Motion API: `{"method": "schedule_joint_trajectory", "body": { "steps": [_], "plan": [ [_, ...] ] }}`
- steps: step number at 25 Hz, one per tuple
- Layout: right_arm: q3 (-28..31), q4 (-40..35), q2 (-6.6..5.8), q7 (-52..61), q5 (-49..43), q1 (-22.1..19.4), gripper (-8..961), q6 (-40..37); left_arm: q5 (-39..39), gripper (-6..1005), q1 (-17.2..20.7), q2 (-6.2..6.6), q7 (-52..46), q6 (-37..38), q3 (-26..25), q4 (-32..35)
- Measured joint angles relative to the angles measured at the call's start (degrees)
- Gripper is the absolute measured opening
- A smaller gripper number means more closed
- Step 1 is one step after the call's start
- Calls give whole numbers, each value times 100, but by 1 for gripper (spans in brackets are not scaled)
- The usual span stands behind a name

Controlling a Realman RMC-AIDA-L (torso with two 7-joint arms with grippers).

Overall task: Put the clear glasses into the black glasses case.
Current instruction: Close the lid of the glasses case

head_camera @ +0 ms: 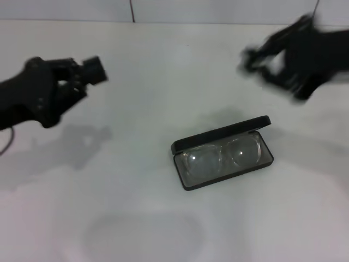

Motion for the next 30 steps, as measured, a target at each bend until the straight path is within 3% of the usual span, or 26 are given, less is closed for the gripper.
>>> {"method": "schedule_joint_trajectory", "body": {
  "steps": [3, 7, 9, 10, 11, 15, 23, 30],
  "plan": [
    [770, 1076, -22, -755, 1927, -538, 188, 352, 263, 97, -226, -157, -2, -13, 17, -48],
    [1777, 2958, -41, -1832, 4087, -767, 191, -372, 549, 126, -957, -272, 68, -232, 282, -655],
    [1777, 2958, -41, -1832, 4087, -767, 192, -372, 572, 127, -1459, -268, 184, -591, 574, -1257],
    [2071, 3595, -41, -2083, 4498, -761, 193, -686, 591, 127, -1700, -271, 233, -833, 727, -1549],
    [2640, 4854, -40, -2386, 4982, -641, 194, -1444, 611, 127, -1814, -275, 256, -982, 805, -1715],
    [3445, 6167, -40, -2714, 5063, -411, 196, -2406, 635, 127, -2367, -283, 329, -1866, 1403, -2354],
    [3725, 6579, -56, -2845, 4991, -413, 202, -2587, 448, 129, -2555, -337, 267, -2968, 2206, -2564],
    [3741, 6775, -75, -2967, 4978, -209, 207, -2546, 43, 130, -2555, -342, 268, -3405, 2877, -2645]
  ]
}}
